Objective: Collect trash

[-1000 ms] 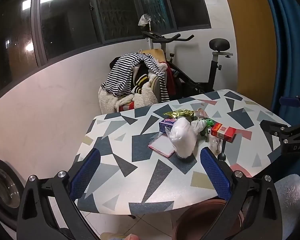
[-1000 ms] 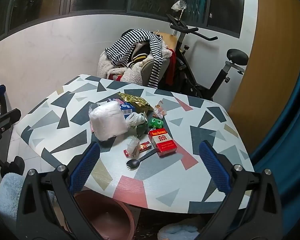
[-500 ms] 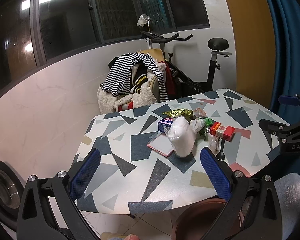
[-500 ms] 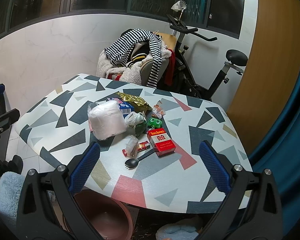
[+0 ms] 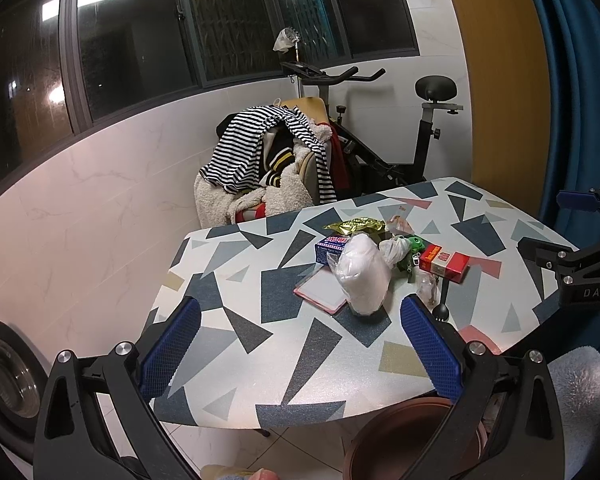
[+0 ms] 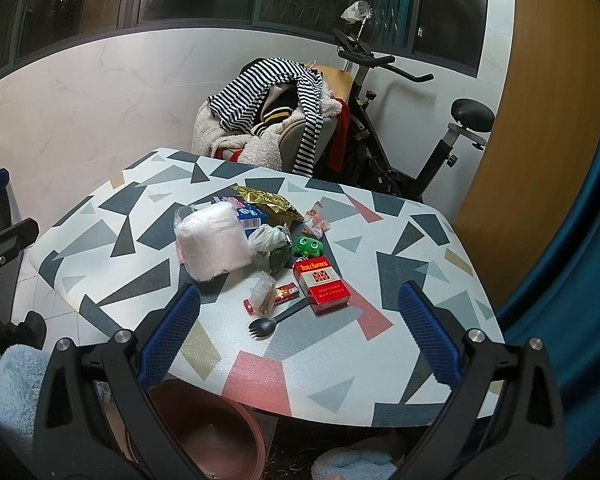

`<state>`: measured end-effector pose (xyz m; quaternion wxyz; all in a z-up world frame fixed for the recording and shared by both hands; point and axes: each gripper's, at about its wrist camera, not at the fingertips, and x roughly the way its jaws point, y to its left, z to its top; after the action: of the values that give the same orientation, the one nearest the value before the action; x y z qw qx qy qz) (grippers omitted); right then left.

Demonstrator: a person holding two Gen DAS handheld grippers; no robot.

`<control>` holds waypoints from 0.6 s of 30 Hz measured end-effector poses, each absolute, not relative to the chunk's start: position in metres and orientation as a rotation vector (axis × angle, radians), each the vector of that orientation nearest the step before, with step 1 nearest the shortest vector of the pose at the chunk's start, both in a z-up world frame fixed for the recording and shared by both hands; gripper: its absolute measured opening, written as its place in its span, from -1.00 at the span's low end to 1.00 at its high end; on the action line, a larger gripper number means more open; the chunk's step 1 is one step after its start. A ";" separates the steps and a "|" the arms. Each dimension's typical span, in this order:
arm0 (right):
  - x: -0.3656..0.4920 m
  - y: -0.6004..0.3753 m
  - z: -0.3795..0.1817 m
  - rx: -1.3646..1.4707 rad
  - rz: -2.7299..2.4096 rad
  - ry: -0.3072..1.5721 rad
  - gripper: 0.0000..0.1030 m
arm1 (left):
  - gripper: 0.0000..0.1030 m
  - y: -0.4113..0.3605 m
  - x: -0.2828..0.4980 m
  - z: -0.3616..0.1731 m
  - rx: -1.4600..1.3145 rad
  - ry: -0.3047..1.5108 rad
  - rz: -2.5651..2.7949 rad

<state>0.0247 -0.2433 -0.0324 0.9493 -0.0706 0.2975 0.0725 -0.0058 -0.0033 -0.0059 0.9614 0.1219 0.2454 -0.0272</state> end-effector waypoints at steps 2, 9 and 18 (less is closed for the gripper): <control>0.025 -0.243 -0.032 -0.144 0.147 0.606 0.89 | 0.90 -0.004 -0.006 -0.006 0.248 0.497 -0.055; 0.025 -0.243 -0.032 -0.145 0.146 0.605 0.89 | 0.90 -0.005 -0.007 -0.007 0.248 0.498 -0.054; 0.025 -0.243 -0.032 -0.147 0.145 0.605 0.89 | 0.90 -0.005 -0.006 -0.006 0.247 0.499 -0.054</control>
<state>0.0251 -0.2427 -0.0320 0.9494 -0.0724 0.2971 0.0715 -0.0060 -0.0051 -0.0062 0.9611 0.1221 0.2461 -0.0268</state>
